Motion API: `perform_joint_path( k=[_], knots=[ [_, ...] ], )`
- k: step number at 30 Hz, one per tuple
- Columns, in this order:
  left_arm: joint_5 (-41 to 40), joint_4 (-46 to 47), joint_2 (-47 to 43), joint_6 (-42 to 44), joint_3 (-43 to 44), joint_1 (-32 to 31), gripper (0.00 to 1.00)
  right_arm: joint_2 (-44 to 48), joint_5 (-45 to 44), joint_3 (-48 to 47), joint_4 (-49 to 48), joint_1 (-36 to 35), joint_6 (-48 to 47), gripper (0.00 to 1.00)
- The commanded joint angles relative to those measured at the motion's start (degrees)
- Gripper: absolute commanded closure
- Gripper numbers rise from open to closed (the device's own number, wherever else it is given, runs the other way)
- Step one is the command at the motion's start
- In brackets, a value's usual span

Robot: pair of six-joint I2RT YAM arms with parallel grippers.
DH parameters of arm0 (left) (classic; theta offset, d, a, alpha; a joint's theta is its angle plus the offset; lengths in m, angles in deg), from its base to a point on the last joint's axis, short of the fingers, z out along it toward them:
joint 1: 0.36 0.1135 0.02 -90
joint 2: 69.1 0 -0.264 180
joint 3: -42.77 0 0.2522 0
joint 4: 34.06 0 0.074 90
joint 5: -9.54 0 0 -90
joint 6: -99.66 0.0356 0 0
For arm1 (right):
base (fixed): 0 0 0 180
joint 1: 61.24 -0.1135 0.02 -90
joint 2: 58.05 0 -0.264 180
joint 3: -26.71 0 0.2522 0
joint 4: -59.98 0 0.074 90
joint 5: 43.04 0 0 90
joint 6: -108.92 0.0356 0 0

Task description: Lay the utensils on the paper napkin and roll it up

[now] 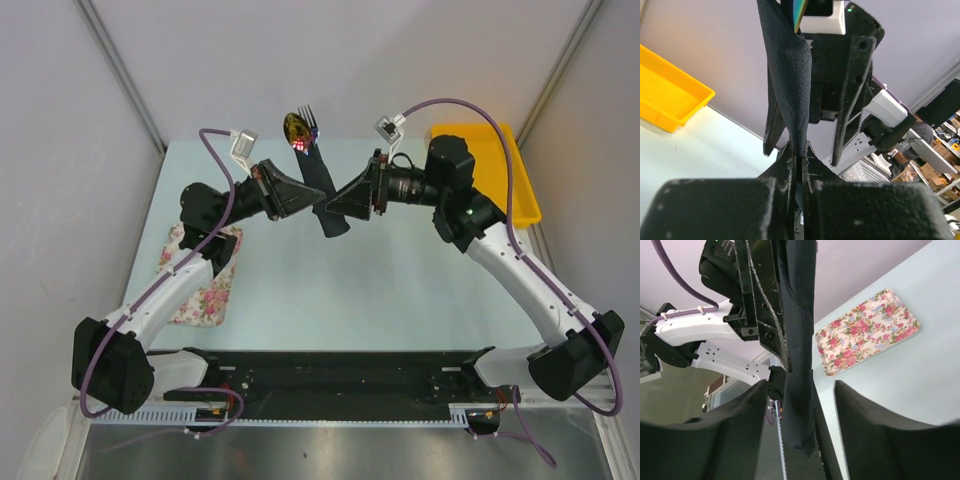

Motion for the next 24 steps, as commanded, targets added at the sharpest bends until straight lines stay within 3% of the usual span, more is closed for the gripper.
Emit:
perform_joint_path(
  k=[1, 10, 13, 19, 24],
  knots=[
    [-1.09, 5.19, -0.17, -1.47, 3.17, 0.11, 1.00, -0.78, -0.53, 0.62, -5.01, -1.19, 1.15, 0.45],
    [-1.44, 5.98, 0.36, -1.92, 3.08, -0.24, 1.00, -0.70, 1.13, 2.38, -8.79, -1.45, 3.87, 0.74],
    [-1.53, 5.80, 0.45, -1.56, 2.91, -0.33, 1.00, -0.87, 1.93, 2.12, -9.14, -1.45, 4.40, 1.00],
    [-1.18, 1.51, 0.36, 1.24, 3.78, -0.42, 0.98, -0.70, 1.58, 2.21, -7.74, 0.39, 5.54, 1.00],
    [-0.74, -3.85, -0.08, 4.14, 4.66, -0.42, 0.67, -1.31, 5.88, 0.89, -6.16, 4.61, 7.30, 1.00]
  ],
)
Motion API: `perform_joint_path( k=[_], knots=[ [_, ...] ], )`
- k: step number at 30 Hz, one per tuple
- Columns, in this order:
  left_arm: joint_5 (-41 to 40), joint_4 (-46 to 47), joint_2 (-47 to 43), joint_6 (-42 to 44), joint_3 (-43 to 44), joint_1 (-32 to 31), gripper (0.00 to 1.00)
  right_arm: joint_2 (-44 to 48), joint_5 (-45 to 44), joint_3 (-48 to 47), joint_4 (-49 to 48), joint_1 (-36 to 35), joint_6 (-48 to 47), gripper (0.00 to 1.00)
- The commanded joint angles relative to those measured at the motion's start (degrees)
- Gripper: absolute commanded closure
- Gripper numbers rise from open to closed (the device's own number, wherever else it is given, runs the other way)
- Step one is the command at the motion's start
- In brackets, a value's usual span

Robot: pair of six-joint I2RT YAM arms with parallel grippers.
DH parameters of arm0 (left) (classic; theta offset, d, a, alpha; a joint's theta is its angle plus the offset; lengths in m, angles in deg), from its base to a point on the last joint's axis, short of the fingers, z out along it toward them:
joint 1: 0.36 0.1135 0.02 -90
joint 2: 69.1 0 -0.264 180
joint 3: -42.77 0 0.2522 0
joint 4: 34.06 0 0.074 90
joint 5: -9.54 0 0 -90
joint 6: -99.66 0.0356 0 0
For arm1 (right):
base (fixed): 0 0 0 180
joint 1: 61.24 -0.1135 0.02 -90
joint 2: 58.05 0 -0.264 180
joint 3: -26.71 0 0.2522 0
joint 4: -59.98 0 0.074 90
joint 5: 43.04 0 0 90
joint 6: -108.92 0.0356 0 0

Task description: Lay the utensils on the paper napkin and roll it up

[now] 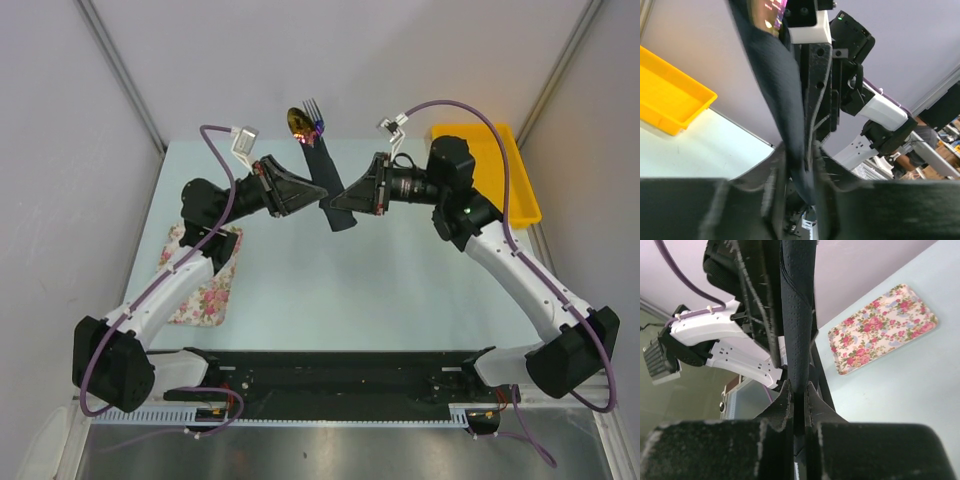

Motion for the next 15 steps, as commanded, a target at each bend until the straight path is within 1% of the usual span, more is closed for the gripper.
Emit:
perform_joint_path(
  k=[1, 2, 5, 11, 15],
  knots=[
    [0.03, -3.19, -0.80, 4.19, 3.13, -0.04, 0.63, -0.24, 3.15, -1.86, -0.91, 3.89, 2.14, 1.00],
    [0.11, -3.36, -0.89, 4.28, 3.05, 0.04, 0.53, -0.07, 4.11, -2.13, -0.91, 4.24, 2.32, 1.00],
    [-0.32, -3.19, -0.63, 3.76, 2.96, 0.04, 0.40, 1.16, 5.17, -1.69, -1.69, 4.42, 3.11, 1.00],
    [-0.59, -1.43, 0.69, 2.18, 3.92, -0.57, 0.32, 2.75, 5.53, 0.50, -4.33, 3.89, 4.69, 1.00],
    [-0.24, -0.99, 0.96, 1.91, 3.66, -1.98, 0.32, 2.66, 5.09, 0.60, -5.04, 3.89, 5.13, 1.00]
  ],
)
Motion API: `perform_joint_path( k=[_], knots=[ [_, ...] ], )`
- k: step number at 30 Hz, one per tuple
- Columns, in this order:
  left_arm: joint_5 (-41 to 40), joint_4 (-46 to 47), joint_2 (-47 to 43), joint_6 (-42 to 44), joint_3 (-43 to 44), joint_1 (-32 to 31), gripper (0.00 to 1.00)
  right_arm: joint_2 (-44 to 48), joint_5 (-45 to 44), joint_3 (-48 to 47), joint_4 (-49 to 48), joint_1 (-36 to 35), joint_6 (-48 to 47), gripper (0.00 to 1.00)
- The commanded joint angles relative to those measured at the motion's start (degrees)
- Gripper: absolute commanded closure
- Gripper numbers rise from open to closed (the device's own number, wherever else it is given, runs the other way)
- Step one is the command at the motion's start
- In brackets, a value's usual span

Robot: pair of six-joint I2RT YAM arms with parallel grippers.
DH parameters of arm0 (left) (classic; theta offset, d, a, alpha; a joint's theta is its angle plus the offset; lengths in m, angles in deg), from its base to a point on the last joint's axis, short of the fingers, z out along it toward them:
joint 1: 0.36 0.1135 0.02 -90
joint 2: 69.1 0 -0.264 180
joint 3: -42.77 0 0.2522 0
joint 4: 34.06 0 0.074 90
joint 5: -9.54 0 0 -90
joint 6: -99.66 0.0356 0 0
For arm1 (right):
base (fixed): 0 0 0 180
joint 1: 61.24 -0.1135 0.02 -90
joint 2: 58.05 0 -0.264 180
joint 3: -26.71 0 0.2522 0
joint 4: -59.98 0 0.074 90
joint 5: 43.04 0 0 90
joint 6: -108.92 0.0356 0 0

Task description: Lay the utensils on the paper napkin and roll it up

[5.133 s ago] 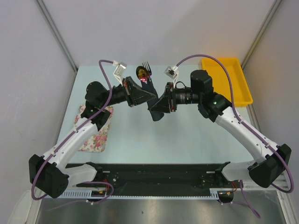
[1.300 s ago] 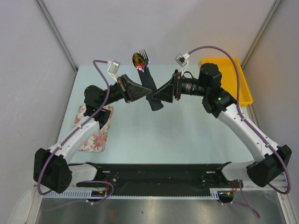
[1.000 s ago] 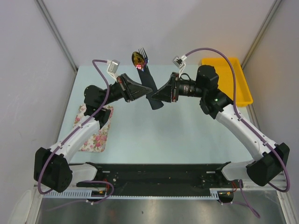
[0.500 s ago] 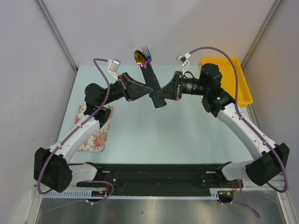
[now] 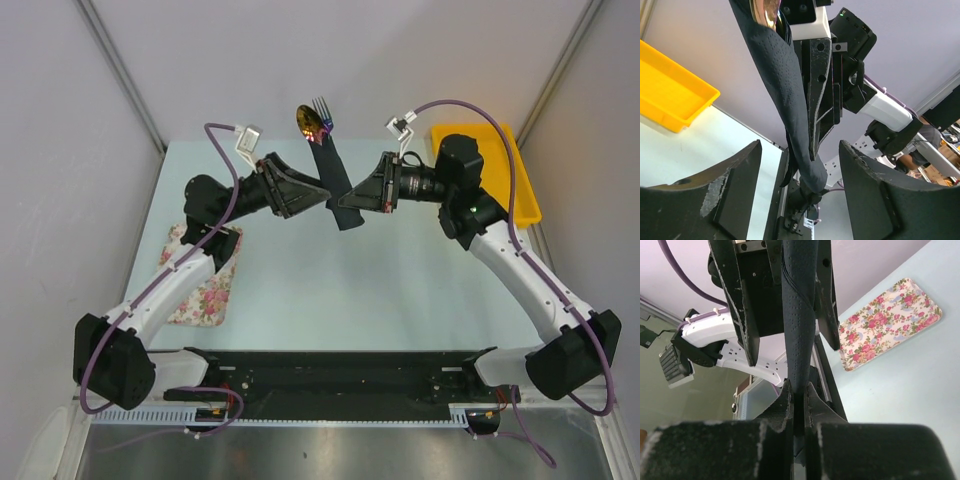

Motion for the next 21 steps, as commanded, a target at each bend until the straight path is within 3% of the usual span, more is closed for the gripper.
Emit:
perform_joint_path(
  k=[1, 5, 10, 15, 19, 21],
  knots=[
    [0.14, 2.46, 0.30, -0.58, 1.63, -1.78, 0.33, 2.09, 0.89, -0.19, -5.19, -0.13, 1.42, 1.00],
    [-0.13, 3.07, -0.05, -0.93, 0.14, -2.75, 0.40, 2.09, 0.89, -0.28, -5.90, -0.13, 1.95, 1.00],
    [-0.13, 4.13, -0.22, -1.72, -0.40, -2.84, 0.70, 2.36, 0.98, -0.02, -5.63, -0.13, 1.77, 1.00],
    [-0.13, 4.92, -0.14, -1.99, -0.48, -2.84, 0.83, 2.53, 1.16, 0.07, -5.63, -0.39, 1.51, 1.00],
    [0.05, 5.01, -0.22, -1.81, -0.48, -2.84, 1.00, 2.62, 1.33, -0.01, -5.11, -0.66, 0.63, 1.00],
    [0.14, 4.92, -0.40, -1.55, -0.57, -2.84, 1.00, 2.62, 1.51, -0.10, -4.76, -0.74, 0.37, 1.00]
  ],
)
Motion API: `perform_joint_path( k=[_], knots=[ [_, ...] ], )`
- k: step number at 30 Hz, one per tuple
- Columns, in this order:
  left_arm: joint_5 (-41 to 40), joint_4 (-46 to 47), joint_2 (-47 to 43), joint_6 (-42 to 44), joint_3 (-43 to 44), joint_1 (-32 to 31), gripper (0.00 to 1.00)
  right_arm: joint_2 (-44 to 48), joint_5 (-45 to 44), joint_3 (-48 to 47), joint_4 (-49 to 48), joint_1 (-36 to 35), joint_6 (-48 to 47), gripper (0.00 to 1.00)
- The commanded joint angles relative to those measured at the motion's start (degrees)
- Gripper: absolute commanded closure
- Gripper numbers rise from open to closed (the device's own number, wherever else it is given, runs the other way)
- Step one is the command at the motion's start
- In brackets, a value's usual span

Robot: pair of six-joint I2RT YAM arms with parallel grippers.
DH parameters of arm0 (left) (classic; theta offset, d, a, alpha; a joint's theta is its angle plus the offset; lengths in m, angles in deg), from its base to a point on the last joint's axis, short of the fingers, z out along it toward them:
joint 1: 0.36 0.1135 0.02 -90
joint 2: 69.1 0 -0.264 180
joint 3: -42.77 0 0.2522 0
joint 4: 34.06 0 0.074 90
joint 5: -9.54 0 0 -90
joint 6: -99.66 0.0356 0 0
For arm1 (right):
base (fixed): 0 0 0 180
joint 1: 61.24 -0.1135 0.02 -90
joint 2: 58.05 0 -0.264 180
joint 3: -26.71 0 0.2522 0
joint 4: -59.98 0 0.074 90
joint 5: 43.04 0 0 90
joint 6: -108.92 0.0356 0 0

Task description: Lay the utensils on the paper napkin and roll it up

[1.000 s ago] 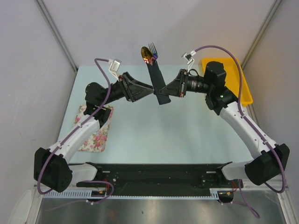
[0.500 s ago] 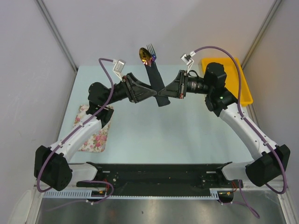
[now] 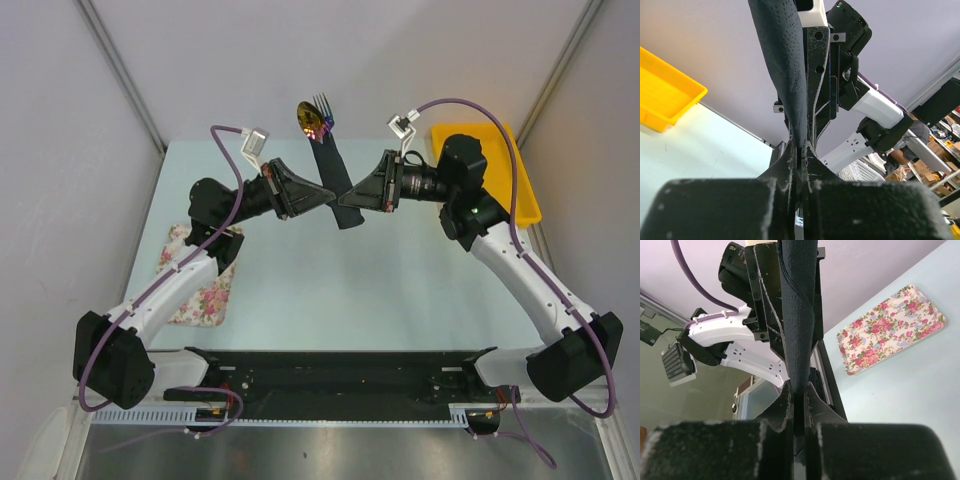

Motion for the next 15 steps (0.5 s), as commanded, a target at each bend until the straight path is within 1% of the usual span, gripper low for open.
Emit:
perform_joint_path(
  k=[1, 2, 3, 5, 6, 9, 15],
  knots=[
    [0.64, 2.94, -0.69, 0.33, -0.05, -0.33, 1.00, 2.07, 1.05, -0.39, -2.00, -0.37, -0.99, 1.00],
    [0.73, 2.93, -0.86, 0.59, -0.05, -0.33, 1.00, 2.07, 0.96, -0.39, -1.83, -0.37, -1.34, 1.00],
    [0.82, 2.85, -0.86, 1.03, -0.05, -0.33, 1.00, 1.99, 0.96, -0.56, -1.39, -0.20, -1.43, 0.93],
    [1.25, 2.67, -1.04, 1.47, -0.22, -0.33, 1.00, 1.99, 0.52, -0.74, -0.95, 0.07, -1.43, 0.77],
    [1.43, 2.58, -1.04, 1.82, -0.14, -0.33, 1.00, 1.99, 0.17, -0.91, -0.42, 0.33, -1.43, 0.59],
    [1.61, 2.06, -1.21, 2.44, -0.40, -0.33, 1.00, 1.81, -1.23, -1.79, -0.07, 1.29, -0.91, 0.42],
    [2.49, 1.09, -1.30, 3.85, 0.04, -0.85, 1.00, 0.67, -1.68, -3.73, -0.33, 1.74, -0.03, 0.41]
  ],
)
